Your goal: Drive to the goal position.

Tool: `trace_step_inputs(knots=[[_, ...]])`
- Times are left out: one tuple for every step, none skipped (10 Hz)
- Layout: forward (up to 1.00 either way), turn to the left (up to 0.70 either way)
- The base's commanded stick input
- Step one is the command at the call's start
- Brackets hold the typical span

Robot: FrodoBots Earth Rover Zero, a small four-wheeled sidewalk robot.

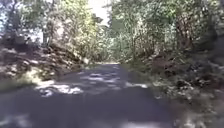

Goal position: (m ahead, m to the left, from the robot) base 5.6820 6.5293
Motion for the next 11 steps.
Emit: trace_step_inputs(knots=[[0.45, 0.0], [0.45, 0.0], [0.45, 0.0], [0.45, 0.0], [0.45, 0.0], [0.45, 0.0], [0.45, 0.0], [0.45, 0.0], [0.45, 0.0], [0.45, 0.0], [0.45, 0.0]])
